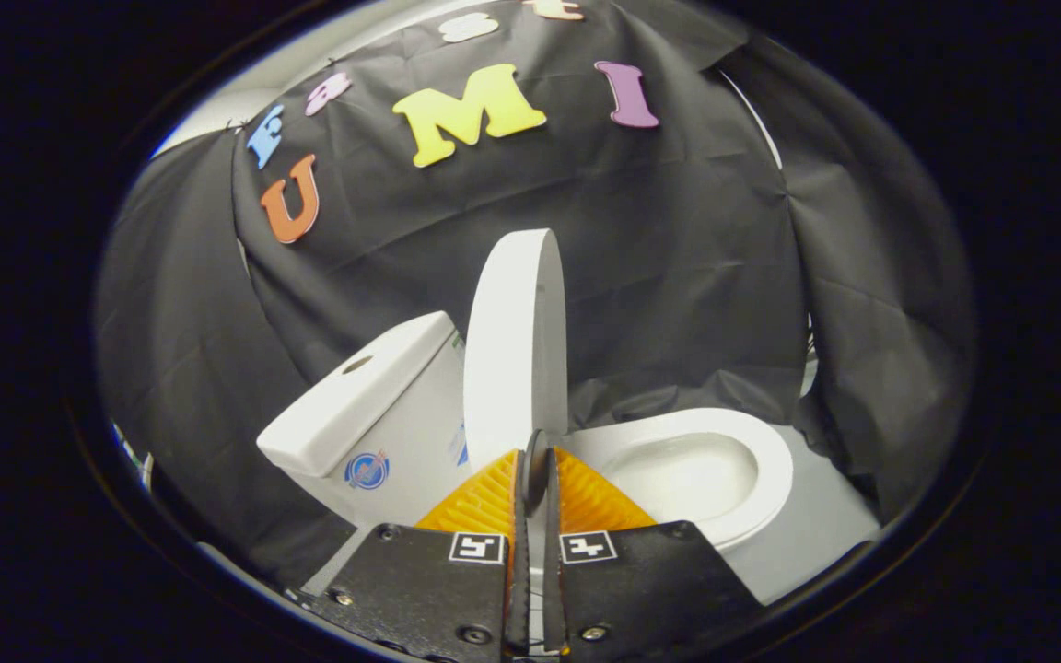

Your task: Open the toilet lid.

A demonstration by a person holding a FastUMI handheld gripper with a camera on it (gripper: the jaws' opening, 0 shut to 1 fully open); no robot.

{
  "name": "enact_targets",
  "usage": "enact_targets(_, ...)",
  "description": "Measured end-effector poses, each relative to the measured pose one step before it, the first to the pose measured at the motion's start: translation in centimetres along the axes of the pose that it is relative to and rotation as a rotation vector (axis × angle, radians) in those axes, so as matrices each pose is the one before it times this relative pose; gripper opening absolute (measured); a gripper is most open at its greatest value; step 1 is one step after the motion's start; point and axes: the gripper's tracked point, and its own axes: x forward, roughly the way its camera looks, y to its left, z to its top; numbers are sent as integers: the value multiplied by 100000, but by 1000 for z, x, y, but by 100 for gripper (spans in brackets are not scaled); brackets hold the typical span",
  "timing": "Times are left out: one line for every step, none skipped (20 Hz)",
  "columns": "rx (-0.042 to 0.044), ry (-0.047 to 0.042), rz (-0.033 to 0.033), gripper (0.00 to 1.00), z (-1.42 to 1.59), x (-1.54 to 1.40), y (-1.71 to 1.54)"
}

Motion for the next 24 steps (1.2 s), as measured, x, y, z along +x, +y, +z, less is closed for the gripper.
enact_targets(-1455, -13, -301, 9, -61, -16, -12)
enact_targets(-1573, -80, -333, 9, 7, -101, 1)
enact_targets(-1289, -63, -314, 9, -115, 22, -27)
enact_targets(-1292, -17, -194, 9, -4, -46, -3)
enact_targets(-952, 67, -87, 9, 24, -47, 6)
enact_targets(-446, 134, 48, 9, 61, -51, -26)
enact_targets(-388, 198, 112, 9, -36, 51, 39)
enact_targets(-640, 105, -91, 9, 17, -127, 74)
enact_targets(-855, 6, -241, 9, -179, 118, -40)
enact_targets(-1223, 56, -234, 9, 14, -35, 30)
enact_targets(-1295, 85, -225, 9, 47, 35, -91)
enact_targets(-1268, -9, -179, 9, -69, 17, -71)
enact_targets(-1712, -56, -113, 9, 131, -40, -43)
enact_targets(-1263, -46, -165, 9, 25, -55, -41)
enact_targets(-1811, -117, -45, 9, -1, 52, -49)
enact_targets(-1510, -128, -162, 9, 20, -43, -21)
enact_targets(-1642, -89, -203, 9, 40, -4, -25)
enact_targets(-1296, -83, 233, 9, 19, -38, 41)
enact_targets(-769, 0, 389, 10, -56, 71, 24)
enact_targets(-824, 234, 200, 9, -71, -6, 28)
enact_targets(-1009, 265, 55, 10, 11, 54, -62)
enact_targets(-1083, 272, 38, 10, 13, -111, 96)
enact_targets(-1167, 73, 4, 9, -150, 33, -5)
enact_targets(-1268, 37, -29, 10, -42, -93, 151)
